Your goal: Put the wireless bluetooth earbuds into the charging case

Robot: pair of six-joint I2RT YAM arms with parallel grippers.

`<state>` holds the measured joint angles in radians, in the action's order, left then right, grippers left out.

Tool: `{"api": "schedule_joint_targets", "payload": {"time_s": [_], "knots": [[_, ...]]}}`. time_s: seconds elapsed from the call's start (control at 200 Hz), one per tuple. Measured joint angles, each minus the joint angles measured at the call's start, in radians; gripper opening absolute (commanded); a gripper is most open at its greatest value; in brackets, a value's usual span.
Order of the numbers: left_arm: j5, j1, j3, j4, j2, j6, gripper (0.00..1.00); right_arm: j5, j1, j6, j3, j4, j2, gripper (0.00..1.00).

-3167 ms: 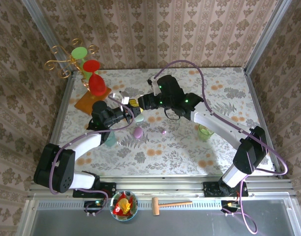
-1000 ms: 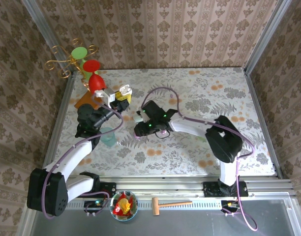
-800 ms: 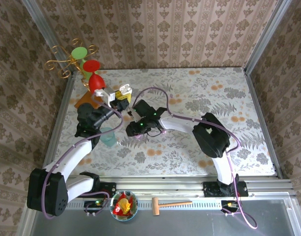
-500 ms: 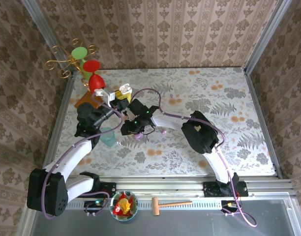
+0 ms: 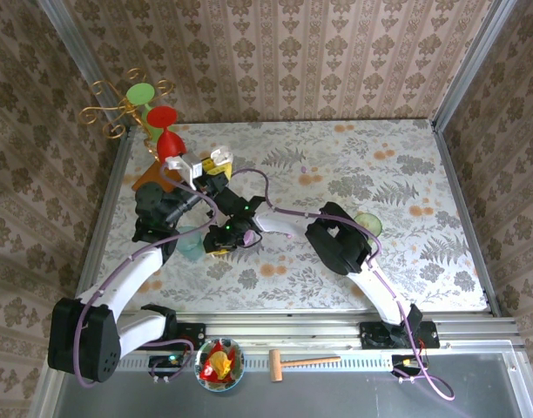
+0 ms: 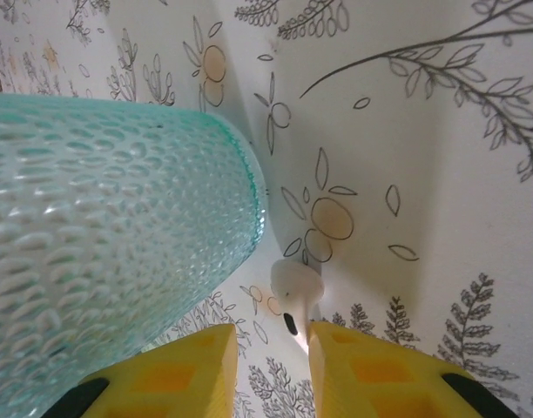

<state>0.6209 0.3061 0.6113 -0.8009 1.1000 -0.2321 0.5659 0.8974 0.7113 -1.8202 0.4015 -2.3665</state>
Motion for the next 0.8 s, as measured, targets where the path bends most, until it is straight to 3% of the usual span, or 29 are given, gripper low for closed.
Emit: {"api": "schedule_joint_targets", "payload": {"time_s": [0.31, 0.46, 0.795], "knots": [[0.0, 0.0, 0.0, -0.014, 0.0, -0.008, 0.0, 0.008, -0.004, 0.0, -0.05, 0.04, -0.042, 0.26], [0.0, 0.0, 0.0, -0.014, 0.0, -0.011, 0.0, 0.007, -0.005, 0.001, -0.066, 0.056, -0.051, 0.19], [0.0, 0.0, 0.0, -0.014, 0.0, -0.011, 0.0, 0.006, -0.006, -0.005, -0.063, 0.051, -0.05, 0.15]]}}
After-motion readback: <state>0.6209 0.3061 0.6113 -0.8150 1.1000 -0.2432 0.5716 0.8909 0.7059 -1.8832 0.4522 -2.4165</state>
